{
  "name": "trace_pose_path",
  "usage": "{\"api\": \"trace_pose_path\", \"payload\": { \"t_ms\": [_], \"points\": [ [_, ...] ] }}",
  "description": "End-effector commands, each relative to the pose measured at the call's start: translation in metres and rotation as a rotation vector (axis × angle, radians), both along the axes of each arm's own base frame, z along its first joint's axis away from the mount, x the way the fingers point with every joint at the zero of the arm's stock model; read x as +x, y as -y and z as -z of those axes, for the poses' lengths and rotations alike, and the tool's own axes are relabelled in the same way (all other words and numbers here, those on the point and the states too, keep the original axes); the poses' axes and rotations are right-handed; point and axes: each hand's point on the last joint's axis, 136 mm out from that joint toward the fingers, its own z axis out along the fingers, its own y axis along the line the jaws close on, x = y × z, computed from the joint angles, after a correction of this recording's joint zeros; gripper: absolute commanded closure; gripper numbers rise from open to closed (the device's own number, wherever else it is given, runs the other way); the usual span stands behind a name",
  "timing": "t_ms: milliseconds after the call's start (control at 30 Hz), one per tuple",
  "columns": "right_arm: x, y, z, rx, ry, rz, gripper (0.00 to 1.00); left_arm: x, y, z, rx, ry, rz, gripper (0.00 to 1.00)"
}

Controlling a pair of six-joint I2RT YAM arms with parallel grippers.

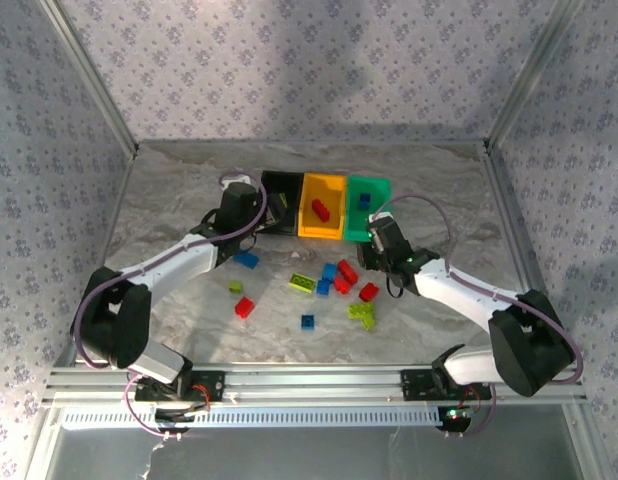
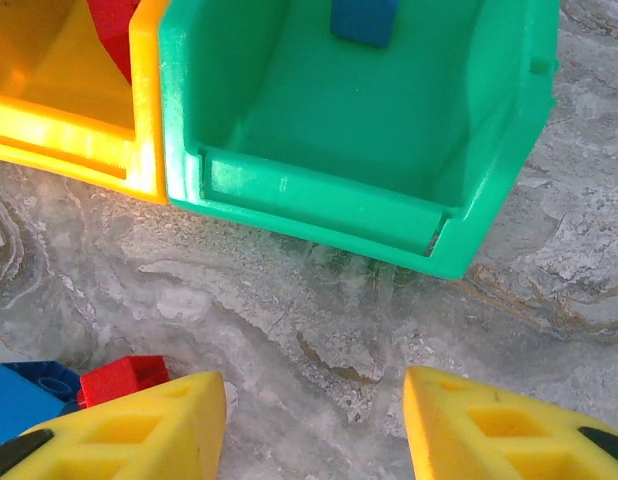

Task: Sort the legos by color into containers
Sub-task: Pick up the lego from the center of the table.

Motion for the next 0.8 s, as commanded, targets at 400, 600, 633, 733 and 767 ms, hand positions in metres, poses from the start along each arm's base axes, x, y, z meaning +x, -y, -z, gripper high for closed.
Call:
{"api": "trace_pose_path", "payload": {
  "t_ms": [400, 600, 633, 733, 767],
  "points": [
    [-0.003, 0.001, -0.018, 0.038, 0.062, 0.029, 0.47, -0.097, 0.065, 0.104, 0.388, -0.144, 0.356, 0.39],
    [-0.004, -0.003, -0.018, 0.058, 0.062, 0.02, 0.47, -0.136, 0.057, 0.12, 0.577, -0.185, 0.446, 0.38],
    [-0.003, -0.002, -0.018, 0.061, 0.063, 0.022, 0.47, -0.14, 0.055, 0.122, 0.602, -0.195, 0.457, 0.38],
    [-0.004, -0.003, -0.017, 0.058, 0.056, 0.02, 0.47, -0.149, 0.047, 0.127, 0.679, -0.209, 0.465, 0.37],
    [-0.004, -0.004, -0.017, 0.059, 0.055, 0.018, 0.47, -0.15, 0.045, 0.13, 0.691, -0.213, 0.465, 0.37]
  ]
}}
